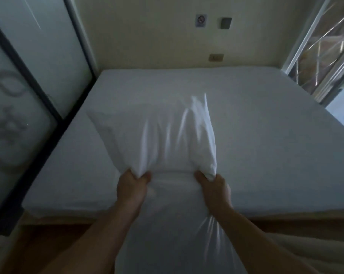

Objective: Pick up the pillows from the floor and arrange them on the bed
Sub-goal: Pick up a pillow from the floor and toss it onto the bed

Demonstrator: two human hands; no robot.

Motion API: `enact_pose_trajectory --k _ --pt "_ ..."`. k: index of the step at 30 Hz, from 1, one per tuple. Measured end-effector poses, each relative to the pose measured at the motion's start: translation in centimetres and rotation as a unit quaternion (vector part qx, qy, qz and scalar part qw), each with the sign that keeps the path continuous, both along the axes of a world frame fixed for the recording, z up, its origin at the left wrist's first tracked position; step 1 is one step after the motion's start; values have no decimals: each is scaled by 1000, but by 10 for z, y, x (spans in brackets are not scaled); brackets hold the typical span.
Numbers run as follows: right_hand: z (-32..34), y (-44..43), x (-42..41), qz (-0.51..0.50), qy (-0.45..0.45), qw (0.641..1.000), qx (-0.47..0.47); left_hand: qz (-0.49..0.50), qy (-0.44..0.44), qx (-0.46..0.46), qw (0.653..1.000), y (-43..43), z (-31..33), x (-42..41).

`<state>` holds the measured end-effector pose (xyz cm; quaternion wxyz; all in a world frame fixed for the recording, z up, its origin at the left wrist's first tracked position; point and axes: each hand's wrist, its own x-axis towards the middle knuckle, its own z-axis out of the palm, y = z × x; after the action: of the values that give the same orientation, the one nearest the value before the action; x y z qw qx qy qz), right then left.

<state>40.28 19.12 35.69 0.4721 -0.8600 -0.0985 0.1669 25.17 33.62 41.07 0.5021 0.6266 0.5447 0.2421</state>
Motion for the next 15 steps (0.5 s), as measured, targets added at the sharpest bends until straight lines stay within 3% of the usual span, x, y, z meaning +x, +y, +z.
enact_pose_trajectory --k 6,9,11,15 --pt "38 90 169 -24 -51 998 0 34 -135 -59 989 88 17 150" --pt "64 127 246 -28 -31 999 23 -31 -184 -75 980 129 32 204" --pt "62 137 269 -13 1 999 42 -56 -177 -81 979 140 31 220" --pt "11 124 242 51 50 997 7 -11 -124 -117 985 124 -6 196"
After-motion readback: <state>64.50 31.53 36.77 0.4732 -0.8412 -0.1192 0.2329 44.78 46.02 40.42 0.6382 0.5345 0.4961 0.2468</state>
